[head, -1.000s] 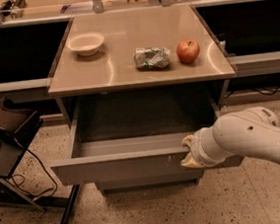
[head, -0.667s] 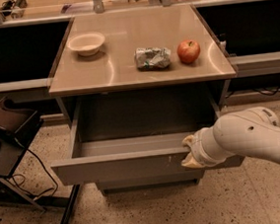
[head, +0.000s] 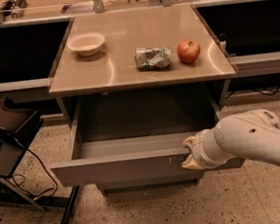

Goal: Open top drawer

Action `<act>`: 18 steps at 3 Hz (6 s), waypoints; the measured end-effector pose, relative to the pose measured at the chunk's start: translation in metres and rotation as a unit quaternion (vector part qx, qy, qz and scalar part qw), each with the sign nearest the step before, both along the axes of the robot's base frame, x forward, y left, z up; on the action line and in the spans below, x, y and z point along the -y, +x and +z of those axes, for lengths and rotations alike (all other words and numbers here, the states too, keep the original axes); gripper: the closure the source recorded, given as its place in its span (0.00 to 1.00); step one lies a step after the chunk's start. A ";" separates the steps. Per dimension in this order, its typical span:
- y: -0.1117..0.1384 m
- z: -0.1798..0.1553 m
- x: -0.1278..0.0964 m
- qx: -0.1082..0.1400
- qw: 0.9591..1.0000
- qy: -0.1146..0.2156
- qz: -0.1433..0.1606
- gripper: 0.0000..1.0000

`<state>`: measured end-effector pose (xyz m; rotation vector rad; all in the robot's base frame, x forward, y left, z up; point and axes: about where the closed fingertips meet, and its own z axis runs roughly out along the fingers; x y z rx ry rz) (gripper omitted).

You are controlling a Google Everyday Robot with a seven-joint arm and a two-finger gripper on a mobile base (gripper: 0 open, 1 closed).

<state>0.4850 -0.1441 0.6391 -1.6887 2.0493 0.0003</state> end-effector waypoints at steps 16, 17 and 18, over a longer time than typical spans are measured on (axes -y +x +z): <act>-0.044 0.000 -0.004 0.005 1.000 0.012 -0.007 1.00; -0.052 -0.003 -0.004 0.005 1.000 0.014 -0.009 1.00; -0.052 0.000 -0.004 0.005 1.000 0.014 -0.009 1.00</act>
Offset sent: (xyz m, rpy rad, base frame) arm -0.3533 -0.0922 -0.1857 0.1060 0.0516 -0.2516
